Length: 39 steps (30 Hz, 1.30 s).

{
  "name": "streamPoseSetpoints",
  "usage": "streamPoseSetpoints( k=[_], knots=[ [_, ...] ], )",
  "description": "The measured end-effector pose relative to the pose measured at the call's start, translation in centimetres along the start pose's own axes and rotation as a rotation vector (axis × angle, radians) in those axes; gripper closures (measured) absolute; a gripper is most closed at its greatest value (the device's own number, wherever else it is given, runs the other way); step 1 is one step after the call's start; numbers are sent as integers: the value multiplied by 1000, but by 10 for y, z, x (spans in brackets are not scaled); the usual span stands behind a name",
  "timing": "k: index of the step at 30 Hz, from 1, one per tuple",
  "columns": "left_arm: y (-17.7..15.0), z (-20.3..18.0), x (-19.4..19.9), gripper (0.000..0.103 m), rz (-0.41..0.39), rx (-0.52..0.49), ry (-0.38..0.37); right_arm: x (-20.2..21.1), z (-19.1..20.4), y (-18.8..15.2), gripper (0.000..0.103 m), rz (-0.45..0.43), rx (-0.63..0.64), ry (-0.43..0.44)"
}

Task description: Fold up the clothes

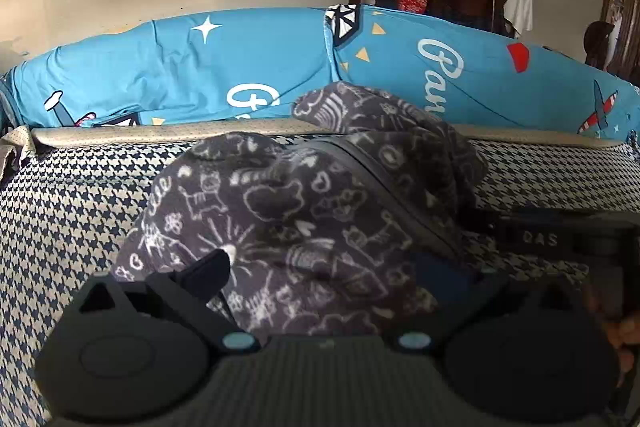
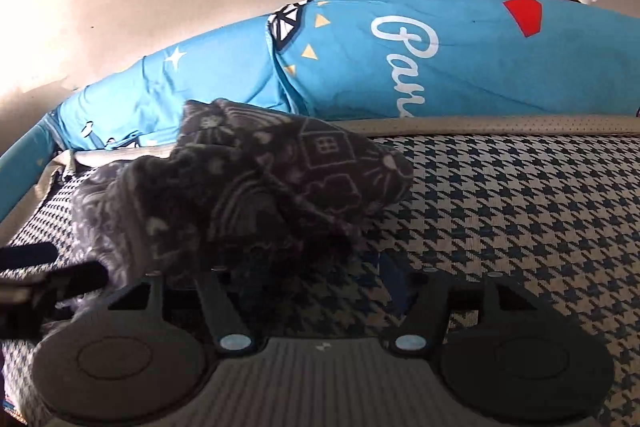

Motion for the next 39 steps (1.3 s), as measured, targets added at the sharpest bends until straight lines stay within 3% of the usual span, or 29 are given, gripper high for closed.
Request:
streamPoseSetpoints(
  k=[8, 13, 15, 26, 28, 30, 33, 39],
  knots=[
    [-13, -16, -3, 0, 23, -101, -54, -30, 2, 4, 40, 8, -11, -15],
    [-24, -22, -23, 0, 80, -144, 51, -52, 1, 4, 37, 31, -37, -20],
    [-25, -17, -31, 0, 95, -129, 93, -59, -1, 5, 32, 33, -55, -23],
    [-14, 32, -38, 0, 99, 67, 242, -81, 5, 15, 32, -51, -131, -11],
    [-13, 40, -38, 0, 103, 99, 257, -81, 8, 17, 42, -76, -143, 1],
    [-13, 45, -37, 0, 105, 120, 265, -81, 12, 20, 61, -96, -154, 14],
    [-9, 47, -38, 0, 101, 128, 273, -78, 20, 23, 82, -125, -157, 9],
    [2, 46, -31, 0, 66, 116, 290, -60, 33, 34, 87, -200, -168, -10]
  ],
)
Point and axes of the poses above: each gripper's, at about its wrist camera, not at the fingertips, and x roughly against the way its jaws point, z to its left, y to its top, the point moved 1 cm from there along -x, roughly the way its jaws point, and after that the axes turned 7 degrees about y, right-handed, at the moved point
